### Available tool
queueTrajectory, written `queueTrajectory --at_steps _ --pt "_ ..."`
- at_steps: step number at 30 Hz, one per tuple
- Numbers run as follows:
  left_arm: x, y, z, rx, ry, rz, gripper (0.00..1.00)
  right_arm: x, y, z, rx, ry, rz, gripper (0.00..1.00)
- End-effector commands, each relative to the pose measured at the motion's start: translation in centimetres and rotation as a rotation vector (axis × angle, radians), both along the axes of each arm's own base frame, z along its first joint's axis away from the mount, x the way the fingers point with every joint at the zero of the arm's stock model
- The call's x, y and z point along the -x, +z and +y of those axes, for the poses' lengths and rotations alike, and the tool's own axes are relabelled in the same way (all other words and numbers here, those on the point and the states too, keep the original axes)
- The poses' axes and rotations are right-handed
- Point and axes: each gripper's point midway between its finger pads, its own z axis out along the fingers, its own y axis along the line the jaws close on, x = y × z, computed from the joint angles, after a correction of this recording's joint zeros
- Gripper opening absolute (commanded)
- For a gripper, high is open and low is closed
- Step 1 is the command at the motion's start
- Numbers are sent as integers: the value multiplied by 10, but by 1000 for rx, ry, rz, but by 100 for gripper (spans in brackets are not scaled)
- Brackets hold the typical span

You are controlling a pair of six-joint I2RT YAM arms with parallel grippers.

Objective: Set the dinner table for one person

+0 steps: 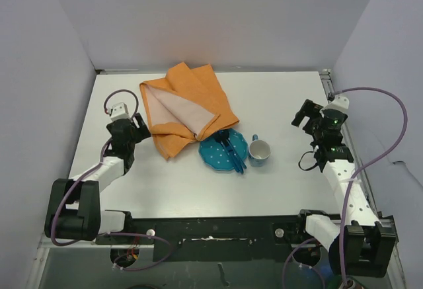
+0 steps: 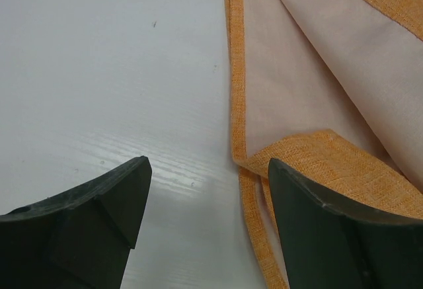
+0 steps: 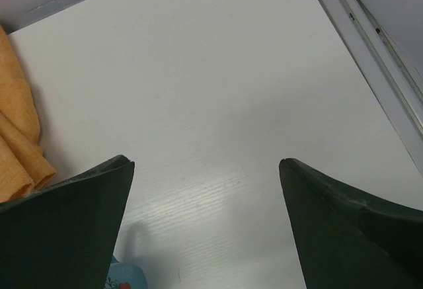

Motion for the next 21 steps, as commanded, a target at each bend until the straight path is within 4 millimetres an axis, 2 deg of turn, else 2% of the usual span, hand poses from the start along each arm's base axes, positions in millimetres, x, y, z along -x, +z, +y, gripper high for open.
queueTrajectory --at_steps 1,7,10,15,21 --pt "-11 35 1 24 26 -72 73 2 36 3 8 9 -137 98" --pt "-2 48 -2 88 28 -178 73 20 60 -4 36 -33 -256 98" --pt "-3 54 -6 114 11 -201 73 26 68 -9 43 -62 -269 98" --pt "-3 66 -17 180 -38 -251 73 24 68 3 14 -4 -238 98" --pt "10 77 -18 301 -55 -367 73 21 63 10 -11 32 -227 98"
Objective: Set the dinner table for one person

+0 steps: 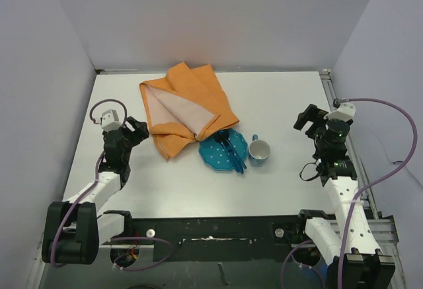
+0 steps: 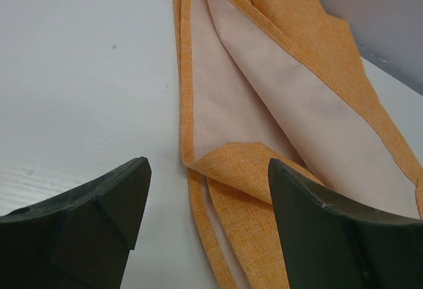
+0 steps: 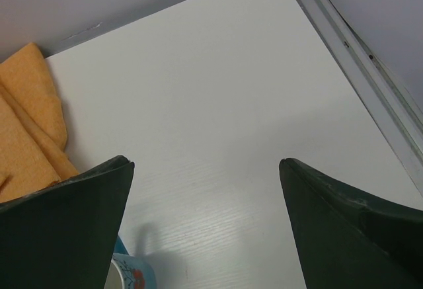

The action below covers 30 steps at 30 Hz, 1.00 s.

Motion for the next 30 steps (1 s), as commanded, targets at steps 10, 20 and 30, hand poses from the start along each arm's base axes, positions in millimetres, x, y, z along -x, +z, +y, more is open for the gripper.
queueTrajectory --at_steps 10,20,30 --pt "-7 30 -18 215 -88 -110 52 -7 11 7 -69 12 -54 98" --pt "-22 18 -50 363 -231 -16 23 -52 -6 73 -152 380 132 98" --pt "-21 25 -63 266 -243 35 38 -97 -31 161 -264 770 267 99"
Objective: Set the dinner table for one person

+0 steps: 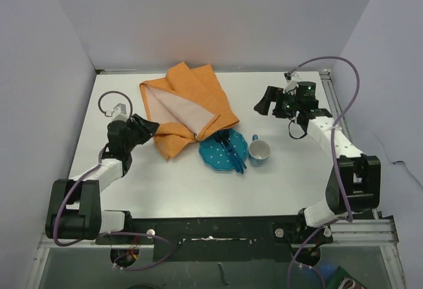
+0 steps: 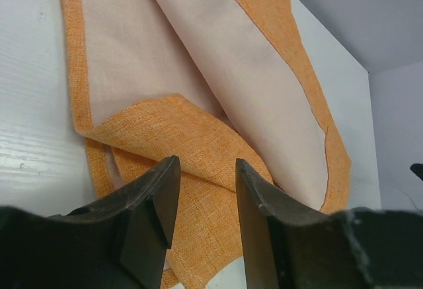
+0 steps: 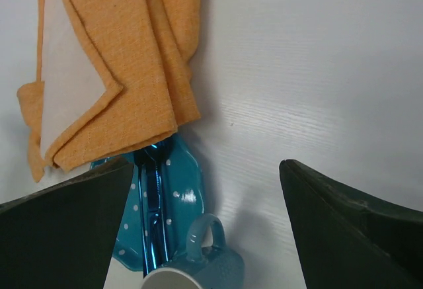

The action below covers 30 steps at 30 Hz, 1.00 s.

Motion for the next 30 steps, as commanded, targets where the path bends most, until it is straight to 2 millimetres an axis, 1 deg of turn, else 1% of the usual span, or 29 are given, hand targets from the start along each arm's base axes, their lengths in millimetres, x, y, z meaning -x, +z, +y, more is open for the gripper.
queueTrajectory --at_steps 1,3,5,8,9,10,11,12,14,16,19,24,30 --pt "-13 39 0 -121 17 -68 39 -14 24 36 -124 187 -39 99" --pt "-11 40 5 -185 54 -37 43 -23 26 46 -166 236 -25 99" --pt "-8 42 11 -236 98 -18 44 -30 27 60 -225 313 5 99" --pt "-4 42 19 -271 150 9 45 -46 24 75 -272 381 55 100" --pt "-3 41 20 -274 157 21 45 -53 28 79 -281 400 49 100" --pt "-2 38 21 -277 158 37 45 -57 26 83 -295 419 66 100" --pt "-1 35 19 -275 153 52 45 -61 19 89 -305 445 91 99" --pt "-4 41 16 -270 145 41 45 -62 16 94 -315 470 110 99" --pt "-5 43 9 -256 123 40 45 -66 11 103 -307 505 135 98" --pt "-6 44 3 -254 109 36 45 -68 5 112 -288 525 151 98" --pt "-6 42 -4 -280 106 49 45 -69 -1 118 -279 536 177 98" --pt "-2 32 1 -336 126 107 45 -64 -21 120 -258 546 247 98" --pt "2 33 7 -352 158 123 45 -56 -45 124 -212 550 304 98"
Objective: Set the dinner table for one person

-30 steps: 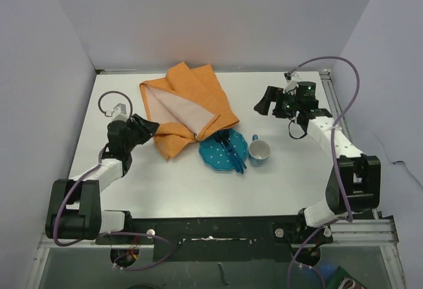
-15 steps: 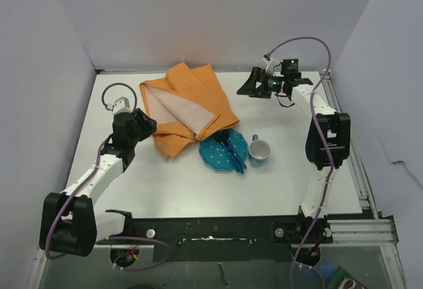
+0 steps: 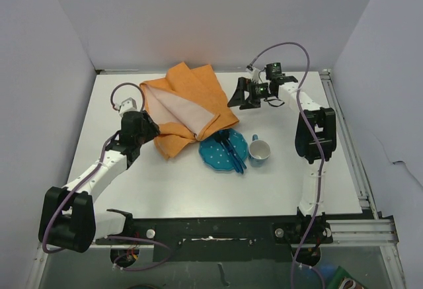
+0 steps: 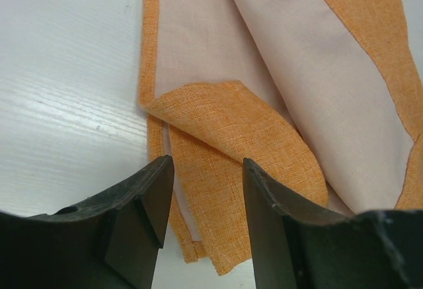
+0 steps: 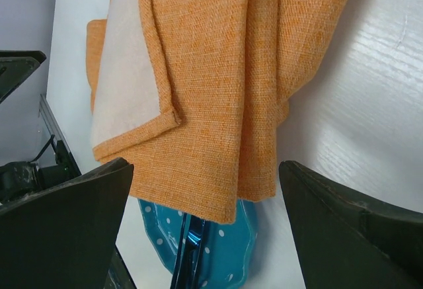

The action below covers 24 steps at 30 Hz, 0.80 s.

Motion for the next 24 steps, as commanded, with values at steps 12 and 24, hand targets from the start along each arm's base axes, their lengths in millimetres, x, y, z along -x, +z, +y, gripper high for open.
queueTrajectory --at_steps 12,24 --pt "-3 37 8 -84 77 -22 45 5 -35 19 51 70 68 93" --pt "-4 39 3 -78 70 -33 45 22 3 55 73 169 -2 9"
